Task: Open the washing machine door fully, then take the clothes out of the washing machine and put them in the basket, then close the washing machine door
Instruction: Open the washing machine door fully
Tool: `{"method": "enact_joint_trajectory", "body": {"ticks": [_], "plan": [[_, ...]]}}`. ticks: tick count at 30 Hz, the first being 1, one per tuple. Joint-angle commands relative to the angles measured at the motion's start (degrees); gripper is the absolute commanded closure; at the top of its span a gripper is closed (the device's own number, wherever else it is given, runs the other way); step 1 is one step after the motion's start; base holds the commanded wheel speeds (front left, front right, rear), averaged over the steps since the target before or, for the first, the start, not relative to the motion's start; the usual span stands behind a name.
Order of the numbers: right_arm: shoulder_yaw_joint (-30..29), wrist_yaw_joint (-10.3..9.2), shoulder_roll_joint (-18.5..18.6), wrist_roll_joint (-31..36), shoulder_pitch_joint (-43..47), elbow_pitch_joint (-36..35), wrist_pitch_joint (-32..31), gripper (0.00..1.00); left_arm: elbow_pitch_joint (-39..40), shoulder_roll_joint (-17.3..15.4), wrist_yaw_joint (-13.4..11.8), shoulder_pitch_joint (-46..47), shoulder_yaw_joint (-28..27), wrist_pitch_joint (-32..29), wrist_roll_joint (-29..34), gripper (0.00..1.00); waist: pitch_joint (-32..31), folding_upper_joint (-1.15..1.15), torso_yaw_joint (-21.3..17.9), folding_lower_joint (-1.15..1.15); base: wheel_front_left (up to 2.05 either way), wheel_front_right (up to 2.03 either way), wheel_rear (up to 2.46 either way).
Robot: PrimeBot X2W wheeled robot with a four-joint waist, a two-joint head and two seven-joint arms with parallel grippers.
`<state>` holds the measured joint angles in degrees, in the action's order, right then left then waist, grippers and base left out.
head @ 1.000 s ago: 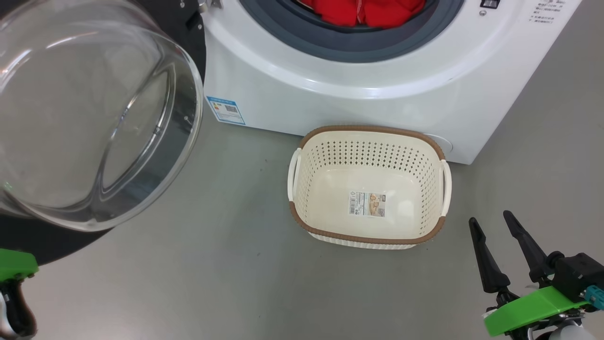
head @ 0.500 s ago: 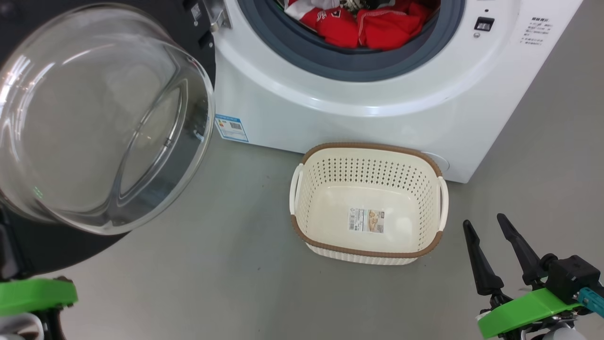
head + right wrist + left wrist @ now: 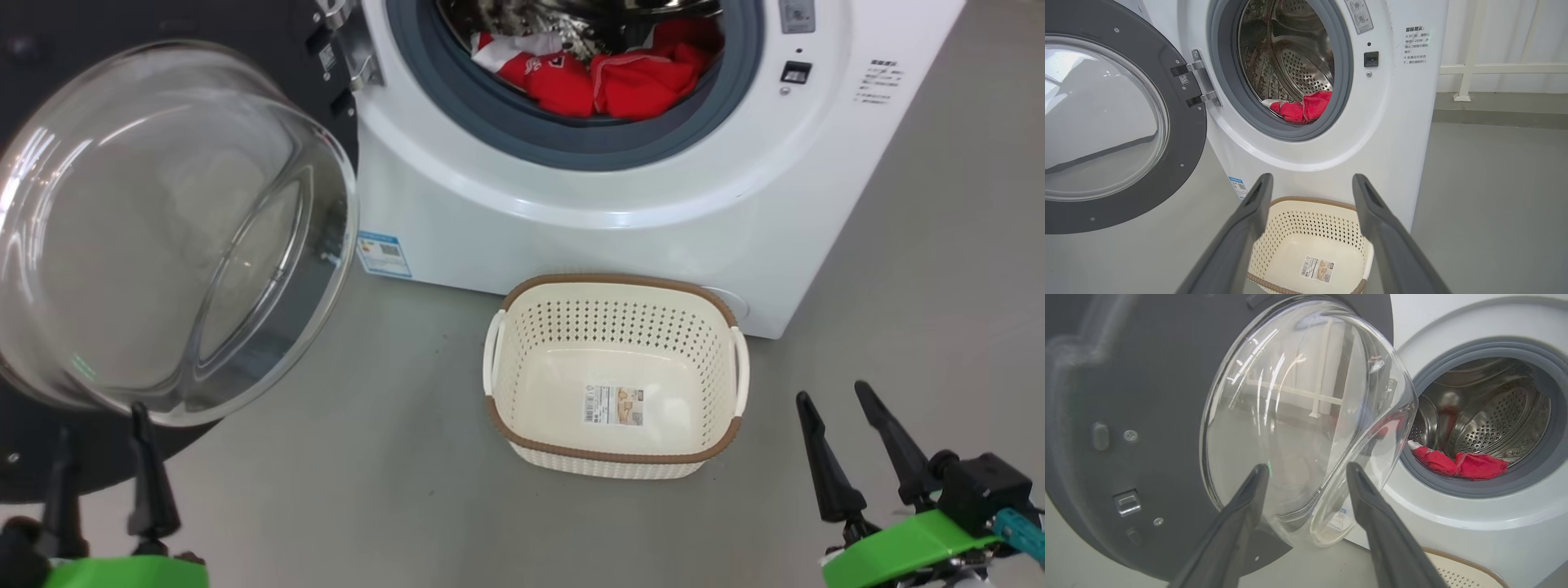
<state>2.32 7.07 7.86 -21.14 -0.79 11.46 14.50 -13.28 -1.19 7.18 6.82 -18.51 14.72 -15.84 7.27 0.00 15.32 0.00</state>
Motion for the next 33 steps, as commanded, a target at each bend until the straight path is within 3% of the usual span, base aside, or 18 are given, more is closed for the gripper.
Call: {"method": "enact_joint_trajectory", "body": {"ticks": [1,20,33], "plan": [[0.9,0.42,0.3,0.3,0.6,-1.1,0.5,0.00,1.9,-1.7,0.3,-0.3,-0.9,0.3,-0.6,0.00,-0.6,0.00,-0.7,0.00,0.00,0.00,0.00],[-1.2,0.42,-0.9,0.4,1.5,-0.6,0.5,0.00,5.6,-3.3,0.3,-5.0,10.8,0.3,-1.4,0.00,-1.6,0.00,-8.7,0.00,0.00,0.00,0.00],[-3.0,0.42,-1.4,0.4,2.5,-0.8,0.5,0.00,6.0,-3.7,0.3,-5.3,15.2,0.3,-2.3,0.00,-1.8,0.00,-14.6,0.00,0.00,0.00,0.00]]}}
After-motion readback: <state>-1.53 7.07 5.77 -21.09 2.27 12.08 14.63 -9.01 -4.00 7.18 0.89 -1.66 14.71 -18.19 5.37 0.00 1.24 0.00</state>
